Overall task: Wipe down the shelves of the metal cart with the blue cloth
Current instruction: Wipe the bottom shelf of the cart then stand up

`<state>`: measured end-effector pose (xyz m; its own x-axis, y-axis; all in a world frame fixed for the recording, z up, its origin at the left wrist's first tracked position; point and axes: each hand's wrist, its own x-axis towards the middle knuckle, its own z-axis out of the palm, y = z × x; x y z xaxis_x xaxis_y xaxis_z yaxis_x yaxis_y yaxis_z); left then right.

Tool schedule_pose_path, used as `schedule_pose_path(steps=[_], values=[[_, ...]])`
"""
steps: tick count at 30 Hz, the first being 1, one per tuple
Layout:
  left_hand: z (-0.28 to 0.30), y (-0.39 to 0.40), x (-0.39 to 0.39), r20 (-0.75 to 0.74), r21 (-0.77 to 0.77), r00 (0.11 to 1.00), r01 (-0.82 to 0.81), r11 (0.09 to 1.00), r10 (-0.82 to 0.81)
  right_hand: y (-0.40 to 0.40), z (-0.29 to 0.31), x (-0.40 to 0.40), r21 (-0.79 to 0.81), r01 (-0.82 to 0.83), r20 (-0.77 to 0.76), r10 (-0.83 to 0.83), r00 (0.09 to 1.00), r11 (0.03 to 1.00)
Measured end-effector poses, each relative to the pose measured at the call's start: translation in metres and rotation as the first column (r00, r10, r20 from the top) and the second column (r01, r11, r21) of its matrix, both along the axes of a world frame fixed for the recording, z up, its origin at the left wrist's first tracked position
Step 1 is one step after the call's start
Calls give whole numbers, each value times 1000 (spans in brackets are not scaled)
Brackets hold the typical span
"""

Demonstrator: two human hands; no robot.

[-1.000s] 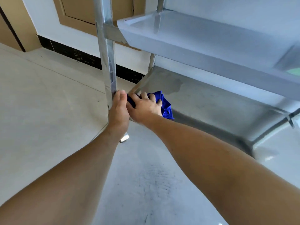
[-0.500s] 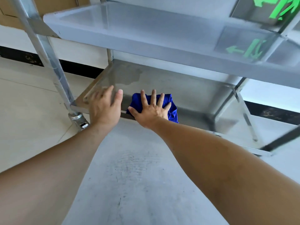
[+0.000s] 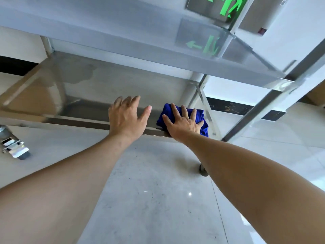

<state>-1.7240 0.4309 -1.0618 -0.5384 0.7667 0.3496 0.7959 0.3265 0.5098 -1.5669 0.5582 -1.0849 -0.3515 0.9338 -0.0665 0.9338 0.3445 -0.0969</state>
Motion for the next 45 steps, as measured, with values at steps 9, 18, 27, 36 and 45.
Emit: schedule_pose_path(steps=[9, 18, 27, 36, 45], values=[[-13, -26, -40, -79, 25, 997, 4, 1000, -2, 53, 12, 11, -45, 245, -9, -246, 969, 968], [-33, -68, -92, -117, 56, 987, -102, 993, 108, 52, 7, -81, -43, 108, -47, -110, 993, 993], [-49, -106, -127, -75, 213, 982, -151, 965, 171, 9, 5, -216, -29, -117, -85, 115, 990, 993], [-50, -147, -161, 33, 335, 964, -258, 906, 263, -108, 0, -372, -51, -577, -124, 568, 814, 815], [-44, -137, -154, 14, 337, 948, -303, 891, 317, -85, 1, -387, 40, -682, -139, 680, 720, 730]])
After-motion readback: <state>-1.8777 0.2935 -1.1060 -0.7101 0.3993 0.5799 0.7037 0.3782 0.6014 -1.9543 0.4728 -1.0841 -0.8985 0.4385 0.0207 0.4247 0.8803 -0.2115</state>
